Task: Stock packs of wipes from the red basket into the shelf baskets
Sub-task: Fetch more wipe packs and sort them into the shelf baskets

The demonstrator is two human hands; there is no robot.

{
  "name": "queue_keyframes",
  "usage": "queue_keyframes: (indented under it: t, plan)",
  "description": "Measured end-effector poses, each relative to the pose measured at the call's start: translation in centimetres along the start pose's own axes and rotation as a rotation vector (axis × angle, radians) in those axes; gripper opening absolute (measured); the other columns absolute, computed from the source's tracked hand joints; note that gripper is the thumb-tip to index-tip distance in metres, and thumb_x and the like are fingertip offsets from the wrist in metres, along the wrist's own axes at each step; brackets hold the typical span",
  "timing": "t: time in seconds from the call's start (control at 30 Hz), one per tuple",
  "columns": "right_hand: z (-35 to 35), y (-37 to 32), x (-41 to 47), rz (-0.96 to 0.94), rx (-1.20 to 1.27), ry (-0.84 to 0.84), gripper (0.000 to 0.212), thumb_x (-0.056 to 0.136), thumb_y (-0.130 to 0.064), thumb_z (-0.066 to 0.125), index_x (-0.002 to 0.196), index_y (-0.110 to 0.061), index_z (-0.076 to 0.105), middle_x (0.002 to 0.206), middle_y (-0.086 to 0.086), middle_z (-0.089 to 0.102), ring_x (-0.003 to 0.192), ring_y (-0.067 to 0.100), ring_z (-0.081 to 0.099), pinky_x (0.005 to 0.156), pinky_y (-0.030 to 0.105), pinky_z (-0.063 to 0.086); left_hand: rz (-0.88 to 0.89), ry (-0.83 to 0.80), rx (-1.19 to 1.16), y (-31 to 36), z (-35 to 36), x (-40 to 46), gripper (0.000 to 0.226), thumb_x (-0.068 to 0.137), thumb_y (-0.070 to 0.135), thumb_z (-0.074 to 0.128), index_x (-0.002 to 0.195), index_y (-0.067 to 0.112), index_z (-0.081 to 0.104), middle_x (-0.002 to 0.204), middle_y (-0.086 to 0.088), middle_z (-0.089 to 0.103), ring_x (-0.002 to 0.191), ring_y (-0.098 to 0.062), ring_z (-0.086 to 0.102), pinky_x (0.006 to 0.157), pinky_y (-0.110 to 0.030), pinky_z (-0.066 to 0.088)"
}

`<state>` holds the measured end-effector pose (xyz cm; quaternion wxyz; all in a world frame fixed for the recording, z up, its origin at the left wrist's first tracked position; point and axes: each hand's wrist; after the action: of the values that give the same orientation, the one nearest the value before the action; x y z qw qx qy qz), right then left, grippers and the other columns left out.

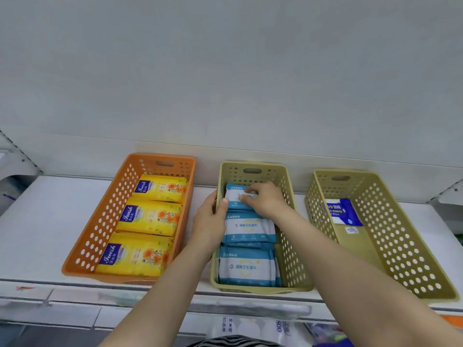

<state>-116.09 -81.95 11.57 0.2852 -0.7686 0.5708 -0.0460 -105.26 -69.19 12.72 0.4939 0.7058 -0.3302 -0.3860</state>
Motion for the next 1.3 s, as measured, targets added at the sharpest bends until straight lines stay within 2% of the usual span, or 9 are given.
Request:
queue_keyframes:
  t: [0.33,0.47,0.57,0.7,0.8,0.87,1.07,1.23,1.3]
  plan:
    - [1.1,0.4,-3.6,0.076,-0.246,-0.125,0.071,0.076,-0.047,0.081,0.128,-0.012,0.045,0.128,0.012,0.048,0.115,0.029,0.054,0.090,0.035,0.046,0.008,0.016,0.021,-0.6,0.2,0.4,0.029,0.103,0.037,0.045,0.130,0.035,0.056,0.112,0.013,0.066,0.100,-0.007,0.065,0.085,-0.043,0.059]
    - [0.8,0.6,-3.5,0.028,-0.135,-0.004,0.069,0.077,-0.048,0.079,0.128,-0.014,0.046,0.128,0.009,0.050,0.116,0.026,0.052,0.091,0.033,0.044,0.009,0.014,0.015,-0.7,0.2,0.4,0.028,0.104,0.035,0.044,0.130,0.034,0.055,0.111,0.012,0.066,0.099,-0.008,0.066,0.084,-0.043,0.060]
    - [0.6,0.1,-2.3,-0.149,-0.082,0.104,0.074,0.086,-0.053,0.067,0.145,-0.020,0.038,0.148,0.007,0.038,0.137,0.027,0.033,0.111,0.037,0.032,0.003,0.024,0.016,-0.6,0.2,0.4,0.027,0.104,0.035,0.044,0.129,0.034,0.055,0.110,0.010,0.067,0.097,-0.009,0.068,0.082,-0.043,0.060]
    - [2.2,0.3,-1.1,-0.166,-0.236,-0.188,0.084,0.095,-0.063,0.045,0.159,-0.029,0.003,0.167,0.004,-0.009,0.153,0.026,-0.011,0.123,0.051,0.006,0.022,0.032,0.033,-0.6,0.2,0.4,0.032,0.104,0.032,0.044,0.134,0.031,0.056,0.114,0.011,0.066,0.102,-0.007,0.064,0.087,-0.037,0.057]
    - [3.1,0.7,-1.2,-0.173,-0.348,-0.190,0.088,0.095,-0.064,0.044,0.158,-0.030,-0.007,0.165,0.004,-0.019,0.151,0.027,-0.018,0.123,0.051,0.003,0.047,0.034,0.056,-0.4,0.2,0.4,0.032,0.105,0.028,0.044,0.135,0.028,0.055,0.113,0.013,0.062,0.100,0.001,0.057,0.079,-0.020,0.047]
    - [3.1,0.7,-1.3,-0.178,-0.352,-0.177,0.090,0.094,-0.064,0.045,0.158,-0.030,-0.007,0.165,0.004,-0.019,0.151,0.027,-0.018,0.123,0.051,0.003,0.041,0.031,0.053,-0.3,0.3,0.3,0.032,0.105,0.028,0.045,0.135,0.028,0.055,0.117,0.011,0.062,0.102,-0.003,0.058,0.079,-0.021,0.046]
    - [2.5,0.5,-1.0,-0.168,-0.285,-0.179,0.085,0.095,-0.058,0.050,0.159,-0.027,0.003,0.167,0.005,-0.009,0.153,0.026,-0.011,0.124,0.050,0.008,0.051,0.049,0.139,0.1,0.2,0.4,0.038,0.103,0.028,0.049,0.140,0.023,0.052,0.127,0.003,0.065,0.113,-0.014,0.060,0.099,-0.042,0.050]
    - [-1.7,-0.6,0.1,-0.181,-0.201,-0.164,0.059,0.096,-0.048,0.054,0.144,-0.015,0.046,0.147,0.010,0.049,0.134,0.029,0.046,0.102,0.035,0.040,0.087,0.114,0.200,2.8,-1.6,-0.3,0.066,0.098,0.028,0.060,0.155,0.017,0.028,0.149,-0.005,0.048,0.133,-0.017,0.049,0.108,-0.035,0.041]
    - [-4.8,-1.9,0.0,-0.214,-0.204,-0.140,0.053,0.096,-0.046,0.057,0.138,-0.015,0.054,0.141,0.006,0.056,0.127,0.027,0.053,0.098,0.032,0.042,0.176,0.164,0.227,4.5,-3.6,-1.2,0.067,0.095,0.023,0.064,0.153,0.015,0.031,0.150,-0.007,0.047,0.136,-0.017,0.047,0.112,-0.034,0.039]
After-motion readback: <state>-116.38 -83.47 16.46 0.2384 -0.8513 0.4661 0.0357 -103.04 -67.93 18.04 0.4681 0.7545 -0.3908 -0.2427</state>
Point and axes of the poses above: each hand's wrist, its own x-axis towards the middle knuckle, its own z-axis out of the palm, y = z × x
